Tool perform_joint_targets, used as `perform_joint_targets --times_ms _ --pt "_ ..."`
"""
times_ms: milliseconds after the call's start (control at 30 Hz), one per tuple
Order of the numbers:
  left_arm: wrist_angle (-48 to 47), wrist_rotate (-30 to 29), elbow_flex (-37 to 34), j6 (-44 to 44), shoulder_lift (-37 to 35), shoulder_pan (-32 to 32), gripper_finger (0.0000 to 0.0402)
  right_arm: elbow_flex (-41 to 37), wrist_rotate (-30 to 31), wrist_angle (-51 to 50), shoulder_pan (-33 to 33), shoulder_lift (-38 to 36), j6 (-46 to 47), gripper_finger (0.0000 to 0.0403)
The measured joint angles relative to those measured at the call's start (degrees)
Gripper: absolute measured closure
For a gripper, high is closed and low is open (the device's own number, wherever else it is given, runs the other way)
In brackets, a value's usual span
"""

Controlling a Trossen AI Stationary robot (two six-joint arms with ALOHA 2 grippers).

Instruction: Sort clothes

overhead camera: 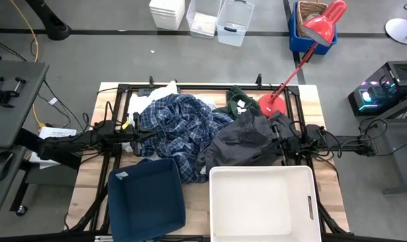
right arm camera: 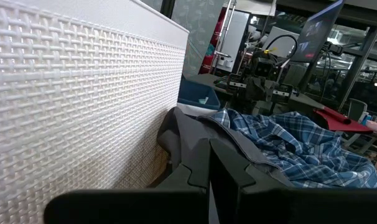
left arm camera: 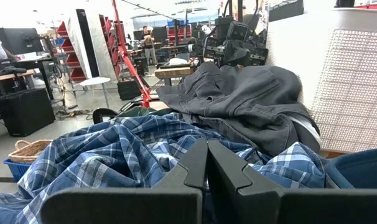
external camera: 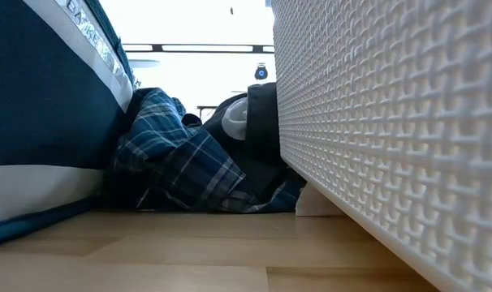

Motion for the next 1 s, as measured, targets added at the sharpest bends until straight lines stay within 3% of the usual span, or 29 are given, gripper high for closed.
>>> perform_joint_targets --times_ms 433,533,700,800,1000 --pt "0.0 0.0 0.0 0.0 0.0 0.0 0.0401 0.0 0.0 0.0 0.0 0.0 0.0 0.0402" --pt "3.8 0.0 -0.1 -0.4 0.2 0.0 0.0401 0.0 0.0 0.0 0.0 0.0 0.0 0.0402" --pt "21.1 -0.5 -0.1 -17.4 2.3 0.0 0.0402 0.0 0.0 0.0 0.0 0.0 0.0 0.0402" --pt "28.3 -3.6 2.3 -22.1 8.1 0.0 0.0401 0.0 0.0 0.0 0.0 0.0 0.0 0.0402" --pt "19.1 -4.7 20.1 -15.7 31.8 1.1 0.0373 0.0 0.0 0.0 0.0 0.0 0.0 0.0402"
